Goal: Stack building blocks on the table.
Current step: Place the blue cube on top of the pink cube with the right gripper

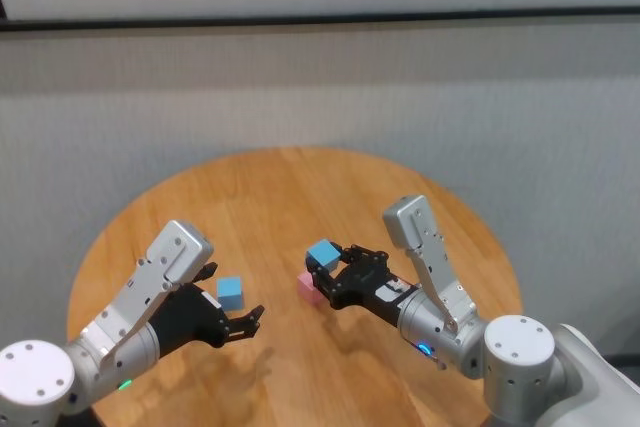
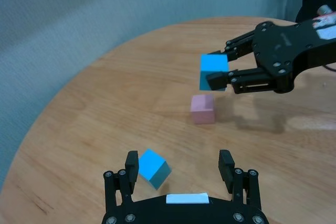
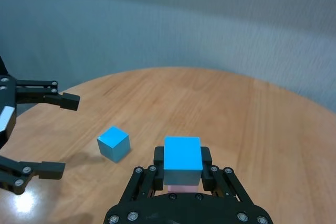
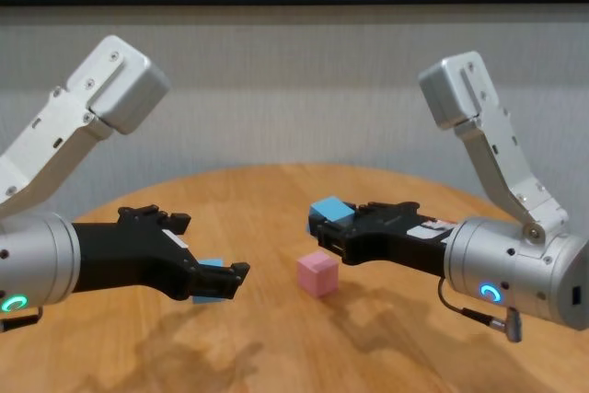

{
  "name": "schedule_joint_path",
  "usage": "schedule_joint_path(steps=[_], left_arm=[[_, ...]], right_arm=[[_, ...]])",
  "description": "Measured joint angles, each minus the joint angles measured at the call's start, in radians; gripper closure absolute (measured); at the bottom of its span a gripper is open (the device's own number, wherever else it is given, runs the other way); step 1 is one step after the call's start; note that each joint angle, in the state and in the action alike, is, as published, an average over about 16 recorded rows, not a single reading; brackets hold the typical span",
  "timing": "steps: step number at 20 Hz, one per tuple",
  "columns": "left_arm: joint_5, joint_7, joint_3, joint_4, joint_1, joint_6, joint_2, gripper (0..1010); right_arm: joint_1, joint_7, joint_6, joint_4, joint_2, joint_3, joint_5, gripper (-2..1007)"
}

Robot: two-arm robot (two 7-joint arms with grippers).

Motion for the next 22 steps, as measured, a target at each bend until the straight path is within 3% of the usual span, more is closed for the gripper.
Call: schedule_joint_path(steps=[11, 22], left_arm=[[0.000, 0.000, 0.000, 0.000, 0.000, 0.000, 0.000, 10], [0.000, 0.000, 0.000, 0.000, 0.000, 0.000, 0.000, 10]], right_arm=[[0.067, 0.026, -0.051, 0.122, -0.020, -0.021, 0.020, 635], [0.121, 0.030, -0.061, 0.214, -0.037, -0.045, -0.003, 635]])
